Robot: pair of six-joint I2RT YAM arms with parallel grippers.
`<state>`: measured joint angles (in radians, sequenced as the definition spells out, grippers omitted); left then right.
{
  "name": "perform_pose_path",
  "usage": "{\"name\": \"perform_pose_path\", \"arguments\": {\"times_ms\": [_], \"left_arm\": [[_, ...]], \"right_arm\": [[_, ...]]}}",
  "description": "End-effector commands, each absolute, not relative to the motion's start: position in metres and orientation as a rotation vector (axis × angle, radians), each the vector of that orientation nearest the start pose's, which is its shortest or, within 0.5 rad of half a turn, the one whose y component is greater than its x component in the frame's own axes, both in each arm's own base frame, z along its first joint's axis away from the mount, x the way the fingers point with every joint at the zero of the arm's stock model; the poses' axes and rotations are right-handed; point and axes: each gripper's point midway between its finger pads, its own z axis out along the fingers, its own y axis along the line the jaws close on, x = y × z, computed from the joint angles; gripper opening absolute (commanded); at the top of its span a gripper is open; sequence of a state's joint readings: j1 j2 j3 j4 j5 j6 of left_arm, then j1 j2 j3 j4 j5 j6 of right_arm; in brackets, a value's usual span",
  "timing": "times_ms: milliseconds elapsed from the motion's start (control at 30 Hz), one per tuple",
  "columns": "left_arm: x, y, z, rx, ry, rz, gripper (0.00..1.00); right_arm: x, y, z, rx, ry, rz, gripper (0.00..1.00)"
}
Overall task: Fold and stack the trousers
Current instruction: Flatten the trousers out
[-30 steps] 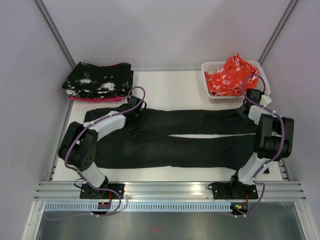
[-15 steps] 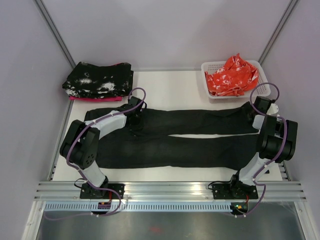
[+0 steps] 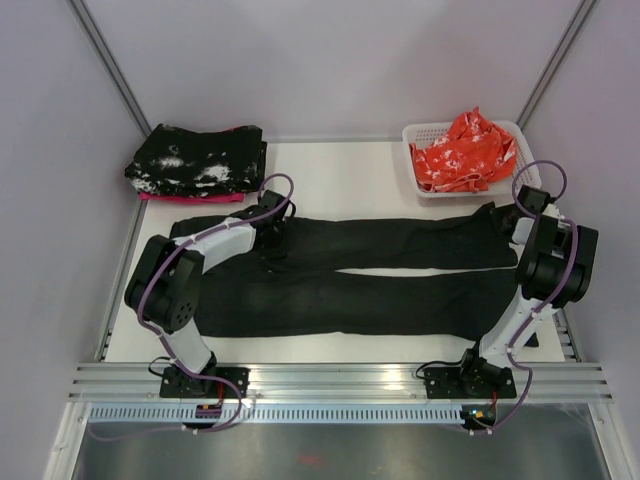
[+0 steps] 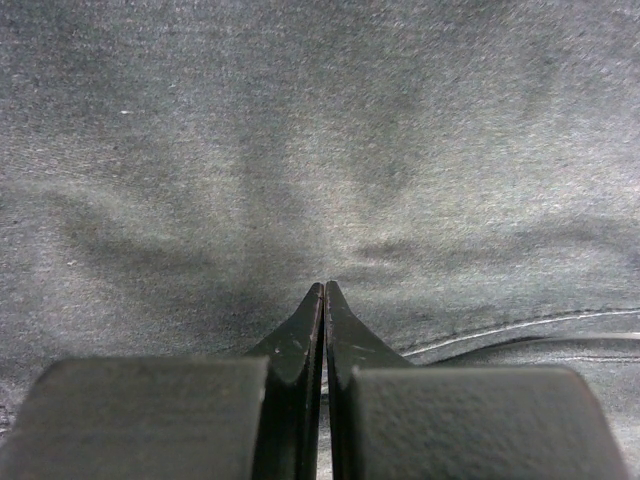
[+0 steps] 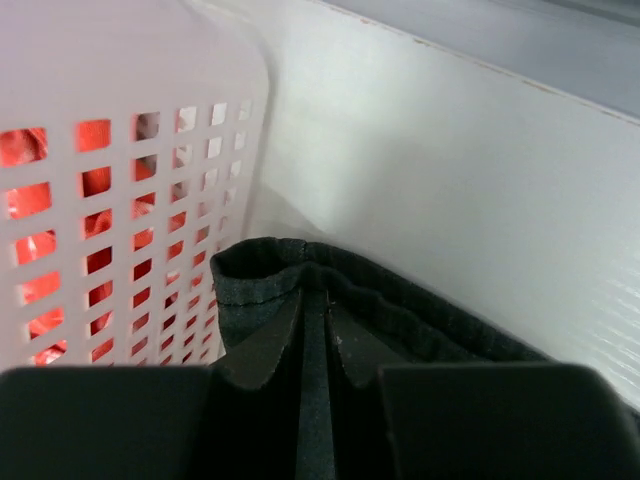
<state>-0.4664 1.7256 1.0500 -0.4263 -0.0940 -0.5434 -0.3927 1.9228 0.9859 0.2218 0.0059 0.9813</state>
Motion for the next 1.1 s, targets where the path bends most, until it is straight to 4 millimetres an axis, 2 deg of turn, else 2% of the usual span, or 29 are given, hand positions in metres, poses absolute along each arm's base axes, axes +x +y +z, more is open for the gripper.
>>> {"name": "perform_pose_path", "arguments": {"times_ms": [0, 133, 233, 300, 333, 367, 400, 433, 467, 500, 533, 567, 600, 633, 667, 700, 733, 767, 800, 833, 867, 900, 933, 1000, 1033, 1067], "left_arm": [[0.339, -0.175, 0.036, -0.134, 2.660, -0.212, 0.04], [0.344, -0.171, 0.038, -0.137, 2.654, -0.196, 0.05], [0.354, -0.161, 0.049, -0.163, 2.630, -0.202, 0.06], [0.363, -0.157, 0.069, -0.166, 2.587, -0.232, 0.08], [0.367, -0.151, 0.078, -0.185, 2.568, -0.264, 0.13], [0.370, -0.148, 0.088, -0.188, 2.545, -0.286, 0.18], [0.371, -0.145, 0.098, -0.187, 2.522, -0.305, 0.23], [0.374, -0.135, 0.118, -0.213, 2.470, -0.331, 0.37], [0.373, -0.127, 0.125, -0.234, 2.457, -0.327, 0.48], [0.372, -0.119, 0.132, -0.254, 2.443, -0.321, 0.56], [0.372, -0.106, 0.146, -0.293, 2.412, -0.357, 0.66], [0.367, -0.097, 0.147, -0.318, 2.416, -0.370, 0.68], [0.365, -0.088, 0.150, -0.358, 2.407, -0.389, 0.69], [0.364, -0.067, 0.158, -0.436, 2.374, -0.407, 0.70], [0.358, -0.057, 0.154, -0.488, 2.377, -0.402, 0.70], [0.351, -0.047, 0.153, -0.562, 2.377, -0.398, 0.70], [0.347, -0.027, 0.154, -0.649, 2.349, -0.360, 0.71], [0.335, -0.020, 0.159, -0.695, 2.322, -0.342, 0.72], [0.325, -0.014, 0.160, -0.770, 2.310, -0.330, 0.82], [0.318, 0.000, 0.162, -0.838, 2.276, -0.281, 0.95], [0.306, 0.005, 0.171, -0.889, 2.218, -0.281, 0.99], [0.295, 0.009, 0.172, -0.942, 2.210, -0.269, 1.00], [0.282, 0.029, 0.169, -1.043, 2.169, -0.185, 1.00], [0.259, 0.043, 0.178, -1.214, 2.063, -0.141, 1.00], [0.235, 0.058, 0.169, -1.336, 2.040, -0.022, 1.00], [0.222, 0.063, 0.161, -1.406, 2.016, 0.024, 1.00]], "right_arm": [[0.432, -0.160, 0.002, 1.520, 1.875, 0.165, 0.19], [0.409, -0.172, -0.002, 1.535, 1.927, 0.023, 0.19], [0.409, -0.173, 0.005, 1.487, 1.959, 0.027, 0.18], [0.417, -0.171, 0.027, 1.407, 1.952, 0.071, 0.19], [0.420, -0.169, 0.037, 1.348, 1.969, 0.079, 0.19], [0.425, -0.166, 0.061, 1.284, 1.952, 0.118, 0.21], [0.426, -0.165, 0.075, 1.251, 1.957, 0.123, 0.27], [0.426, -0.165, 0.088, 1.213, 1.964, 0.115, 0.32], [0.426, -0.163, 0.113, 1.167, 1.942, 0.122, 0.50], [0.422, -0.161, 0.124, 1.152, 1.960, 0.119, 0.59], [0.419, -0.156, 0.134, 1.119, 1.974, 0.137, 0.66], [0.415, -0.150, 0.153, 1.075, 1.964, 0.159, 0.77], [0.407, -0.144, 0.155, 1.060, 1.987, 0.164, 0.80], [0.402, -0.141, 0.161, 1.047, 1.985, 0.168, 0.83], [0.395, -0.136, 0.179, 1.019, 1.957, 0.175, 0.87], [0.385, -0.128, 0.174, 1.021, 1.980, 0.195, 0.88], [0.378, -0.124, 0.176, 1.027, 1.972, 0.208, 0.88], [0.370, -0.117, 0.192, 1.033, 1.918, 0.240, 0.88], [0.361, -0.109, 0.182, 1.051, 1.928, 0.271, 0.88], [0.354, -0.103, 0.194, 1.042, 1.892, 0.292, 0.88], [0.347, -0.099, 0.189, 1.056, 1.899, 0.304, 0.88], [0.339, -0.095, 0.184, 1.077, 1.928, 0.301, 0.88], [0.334, -0.094, 0.184, 1.082, 1.935, 0.292, 0.88], [0.323, -0.090, 0.174, 1.086, 1.986, 0.278, 0.88], [0.319, -0.087, 0.172, 1.090, 1.996, 0.282, 0.88], [0.315, -0.083, 0.174, 1.081, 1.996, 0.295, 0.88]]}}
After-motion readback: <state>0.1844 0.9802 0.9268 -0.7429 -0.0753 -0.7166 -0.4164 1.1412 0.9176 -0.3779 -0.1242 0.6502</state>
